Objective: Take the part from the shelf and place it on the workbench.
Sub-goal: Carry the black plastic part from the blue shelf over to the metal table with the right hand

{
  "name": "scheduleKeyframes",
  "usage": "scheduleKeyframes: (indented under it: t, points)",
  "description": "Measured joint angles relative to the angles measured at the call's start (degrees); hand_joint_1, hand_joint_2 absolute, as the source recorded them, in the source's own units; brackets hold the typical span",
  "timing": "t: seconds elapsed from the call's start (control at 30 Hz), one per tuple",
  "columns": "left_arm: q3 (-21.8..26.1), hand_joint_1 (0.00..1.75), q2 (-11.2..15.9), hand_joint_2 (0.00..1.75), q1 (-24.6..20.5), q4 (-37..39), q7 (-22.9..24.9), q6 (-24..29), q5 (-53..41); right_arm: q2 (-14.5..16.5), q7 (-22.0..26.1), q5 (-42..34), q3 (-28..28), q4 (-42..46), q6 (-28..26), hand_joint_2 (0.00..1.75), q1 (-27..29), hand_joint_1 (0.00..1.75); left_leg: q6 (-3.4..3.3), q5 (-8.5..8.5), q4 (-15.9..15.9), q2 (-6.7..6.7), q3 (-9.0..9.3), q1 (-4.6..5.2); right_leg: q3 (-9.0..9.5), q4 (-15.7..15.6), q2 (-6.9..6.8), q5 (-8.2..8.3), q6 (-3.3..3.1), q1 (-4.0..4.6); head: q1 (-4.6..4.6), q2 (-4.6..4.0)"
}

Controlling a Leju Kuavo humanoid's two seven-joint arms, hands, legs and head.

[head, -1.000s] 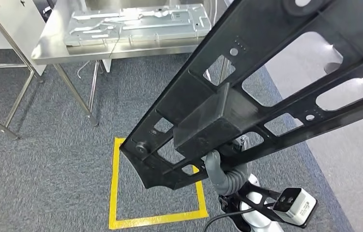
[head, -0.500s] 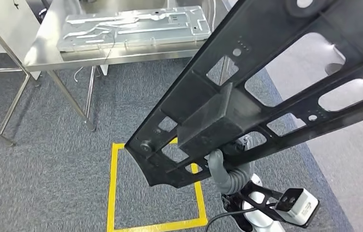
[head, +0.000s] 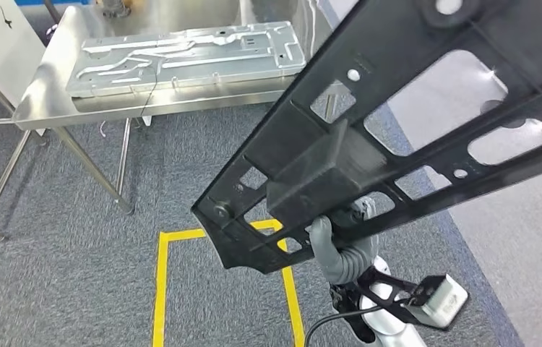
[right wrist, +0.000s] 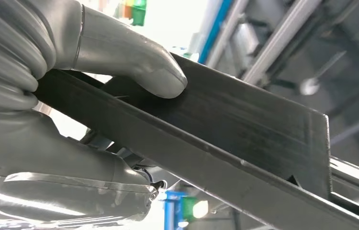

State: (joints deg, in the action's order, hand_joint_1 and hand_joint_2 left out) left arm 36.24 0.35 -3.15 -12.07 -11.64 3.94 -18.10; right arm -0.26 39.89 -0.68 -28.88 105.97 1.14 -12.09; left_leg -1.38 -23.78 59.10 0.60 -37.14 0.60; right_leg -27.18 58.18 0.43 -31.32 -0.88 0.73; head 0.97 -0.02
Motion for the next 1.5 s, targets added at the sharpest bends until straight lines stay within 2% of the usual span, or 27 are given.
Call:
scheduleKeyframes:
  t: [0.07,0.1,0.13,0.23,0.27,0.3,0.33,0.4,0.43,0.47,0.57,0.6,0.73,0.77,0.8,0.87,0.9,0.97,1.1,1.17,1.23,1.27,1.3,1.33,1.4,1.47,1.5]
  points:
    - [0.06,0.0,-0.04,1.75,-0.12,0.0,-0.1,-0.09,-0.2,0.0,-0.03,0.36,-0.05,-0.49,-1.19,1.75,-0.36,1.75,-0.46,0.16,-1.09,-0.77,1.47,-0.41,-0.2,1.9,-0.3,0.53,0.72,0.0,-0.01,0.0]
    - [0.09,0.0,-0.08,1.75,-0.15,0.0,-0.16,-0.14,-0.3,0.0,-0.01,0.46,-0.07,-0.76,-1.64,1.75,-0.62,1.75,-0.64,0.04,-1.47,-1.1,2.23,-0.59,-1.29,4.0,-0.36,0.37,1.07,-0.07,-0.01,0.0]
    - [0.14,0.0,-0.11,1.75,-0.18,0.0,-0.2,-0.18,-0.38,-0.01,0.01,0.53,-0.09,-1.07,-1.94,1.75,-0.78,1.75,-0.76,-0.14,-1.73,-1.46,2.79,-0.7,-3.17,6.94,-0.38,-0.33,1.44,-0.29,-0.01,0.01]
    - [0.22,0.0,-0.09,1.75,-0.1,0.0,-0.32,-0.29,-0.68,-0.05,-0.01,0.19,-0.16,-1.88,-1.74,1.75,-0.75,1.75,-0.86,-1.29,-1.83,-2.18,3.86,-0.76,-9.87,14.39,-0.39,-4.76,2.37,-1.08,-0.01,0.0]
    - [0.24,0.0,-0.09,1.75,0.03,0.0,-0.35,-0.35,-0.81,-0.07,-0.02,-0.08,-0.17,-2.0,-1.43,1.75,-0.64,1.75,-0.81,-1.78,-1.82,-2.31,4.4,-0.78,-10.99,14.42,-0.4,-5.31,2.58,-1.28,-0.01,-0.01]
    - [0.25,0.0,-0.09,1.75,0.15,0.0,-0.38,-0.42,-0.95,-0.08,-0.01,-0.33,-0.19,-2.04,-1.12,1.75,-0.55,1.75,-0.72,-2.32,-1.82,-2.46,5.1,-0.79,-11.24,12.7,-0.4,-4.35,2.75,-1.43,-0.01,-0.01]
    - [0.3,0.0,-0.1,1.75,0.23,0.0,-0.39,-0.47,-1.04,-0.09,-0.01,-0.46,-0.19,-2.04,-0.89,1.75,-0.47,1.75,-0.56,-2.9,-1.82,-2.57,5.89,-0.81,-10.74,9.46,-0.4,-1.82,2.81,-1.53,-0.01,-0.01]
    - [0.5,0.0,-0.11,1.75,0.21,0.01,-0.4,-0.56,-1.17,-0.09,0.0,-0.39,-0.17,-2.04,-0.63,1.75,-0.27,1.75,-0.06,-4.06,-1.74,-2.7,7.23,-0.77,-9.36,2.85,-0.42,4.3,2.42,-1.43,-0.03,-0.01]
    - [0.63,0.0,-0.11,1.75,0.14,0.02,-0.4,-0.57,-1.19,-0.07,0.0,-0.28,-0.16,-2.03,-0.51,1.75,-0.14,1.75,0.31,-4.56,-1.75,-2.73,7.52,-0.75,-8.88,0.97,-0.42,6.23,1.98,-1.27,-0.01,-0.01]
    - [0.74,0.0,-0.11,1.75,0.08,0.02,-0.4,-0.57,-1.2,-0.04,0.0,-0.19,-0.14,-2.01,-0.43,1.75,-0.04,1.75,0.69,-4.82,-1.5,-2.74,7.75,-0.75,-8.69,0.29,-0.36,6.96,1.49,-1.1,0.01,-0.01]
    - [0.92,0.0,-0.16,1.75,-0.06,0.02,-0.35,-0.52,-1.28,0.25,0.03,0.0,-0.1,-1.93,-0.37,1.75,-0.03,1.75,1.64,-5.15,0.27,-2.28,7.8,-0.91,-7.49,-0.24,-0.23,6.52,0.13,-1.02,0.05,-0.01]
    - [0.97,0.0,-0.21,1.75,-0.15,0.02,-0.31,-0.48,-1.33,0.41,0.05,0.04,-0.09,-1.92,-0.43,1.75,-0.07,1.75,1.85,-5.79,1.99,-1.96,7.01,-0.98,-6.96,-0.36,-0.3,6.27,-0.25,-1.05,0.05,-0.01]
    - [1.21,0.0,-0.33,1.75,-0.29,0.02,-0.02,-0.19,-1.54,0.83,0.05,0.13,-0.08,-1.92,-0.9,1.75,0.01,1.75,2.66,-11.23,14.79,-1.23,-0.92,-1.23,-5.6,-0.47,-0.54,5.05,-0.85,-0.95,0.06,-0.01]
    - [1.26,0.0,-0.33,1.75,-0.21,0.02,0.05,-0.13,-1.62,0.85,0.05,0.13,-0.08,-1.92,-0.98,1.75,0.05,1.75,2.74,-11.05,15.75,-1.19,-2.11,-1.24,-5.26,-0.46,-0.55,4.74,-0.82,-0.93,0.06,-0.01]
    - [1.29,0.0,-0.33,1.75,-0.14,0.02,0.11,-0.09,-1.72,0.89,0.06,0.12,-0.08,-1.93,-1.03,1.75,0.08,1.75,2.74,-9.54,14.42,-1.14,-2.19,-1.25,-4.81,-0.46,-0.53,4.42,-0.75,-0.93,0.06,-0.01]
    - [1.34,0.0,-0.3,1.75,-0.13,0.02,0.15,-0.06,-1.9,1.11,0.06,0.14,-0.08,-1.93,-1.08,1.75,0.05,1.75,2.4,-4.4,6.86,-0.89,0.26,-1.23,-3.76,-0.47,-0.58,3.68,-0.48,-0.94,0.06,-0.01]
    - [1.38,0.0,-0.28,1.75,-0.18,0.02,0.17,-0.05,-2.01,1.24,0.06,0.16,-0.08,-1.93,-1.13,1.75,0.04,1.75,2.11,-3.13,3.21,-0.73,1.6,-1.1,-3.31,-0.44,-0.6,3.34,-0.25,-0.88,0.06,-0.01]
    - [1.53,0.0,-0.26,1.75,-0.24,0.02,0.19,-0.05,-2.23,1.4,0.05,0.2,-0.06,-1.88,-1.21,1.75,0.03,1.75,1.32,-2.85,-0.26,-0.51,2.88,-0.82,-2.88,-0.33,-0.64,2.86,0.46,-0.74,0.06,-0.01]
    - [1.83,0.0,-0.28,1.75,-0.01,0.02,0.05,-0.19,-2.31,1.41,0.05,0.12,0.02,-1.51,-0.94,1.75,0.23,1.75,-0.34,-2.52,-0.87,-0.82,4.29,-0.96,-2.95,1.96,-0.57,2.06,1.95,-0.74,0.05,-0.01]
    - [2.08,0.0,-0.28,1.75,-0.1,0.02,-0.19,-0.26,-2.23,1.39,0.07,-0.08,0.08,-1.14,-0.46,1.75,0.28,1.75,-0.77,-2.75,-1.03,-0.91,4.97,-1.0,-5.86,7.17,-0.48,-0.59,2.38,-0.94,0.04,-0.01]
    - [2.34,0.0,-0.28,1.75,-0.1,0.02,-0.41,-0.27,-2.19,1.37,0.07,-0.24,0.11,-0.97,0.09,1.75,0.49,1.75,-0.97,-3.21,-1.03,-0.96,5.25,-0.92,-10.78,14.34,-0.48,-3.58,2.66,-1.02,0.04,-0.01]
    - [2.45,0.0,-0.28,1.75,-0.01,0.02,-0.5,-0.27,-2.17,1.35,0.07,-0.27,0.12,-0.96,0.3,1.75,0.65,1.75,-1.0,-3.53,-1.02,-1.0,5.49,-0.86,-12.58,16.3,-0.48,-3.89,2.69,-1.03,0.04,-0.01]
    - [2.53,0.0,-0.28,1.75,0.07,0.02,-0.56,-0.27,-2.16,1.33,0.06,-0.28,0.13,-0.96,0.44,1.75,0.78,1.75,-0.99,-3.89,-1.02,-1.05,5.86,-0.8,-13.39,16.25,-0.48,-2.93,2.64,-1.02,0.04,-0.01]
    - [2.6,0.0,-0.28,1.75,0.14,0.02,-0.64,-0.27,-2.16,1.32,0.07,-0.29,0.14,-0.93,0.56,1.75,0.85,1.75,-0.94,-4.29,-1.02,-1.13,6.36,-0.72,-13.06,13.94,-0.48,-0.75,2.4,-0.98,0.04,-0.01]
    - [2.68,0.0,-0.41,1.75,0.19,0.04,-0.84,-0.27,-2.17,1.3,0.07,-0.3,0.2,-0.83,0.75,1.75,0.89,1.75,-0.74,-5.16,-1.11,-1.25,7.48,-0.6,-10.47,6.01,-0.48,4.56,1.59,-0.67,0.04,-0.01]
    - [2.74,0.0,-0.6,1.75,0.12,0.07,-1.02,-0.26,-2.18,1.28,0.05,-0.28,0.27,-0.65,0.92,1.75,0.93,1.75,-0.22,-5.86,-1.37,-1.32,8.08,-0.67,-8.78,1.03,-0.47,6.07,0.84,-0.16,0.03,-0.01]
    - [2.77,0.0,-0.68,1.75,0.11,0.09,-1.06,-0.25,-2.18,1.27,0.04,-0.28,0.32,-0.55,0.96,1.75,1.0,1.75,0.12,-5.93,-1.23,-1.3,8.36,-0.72,-8.57,0.46,-0.44,5.75,0.55,0.01,0.04,-0.01]
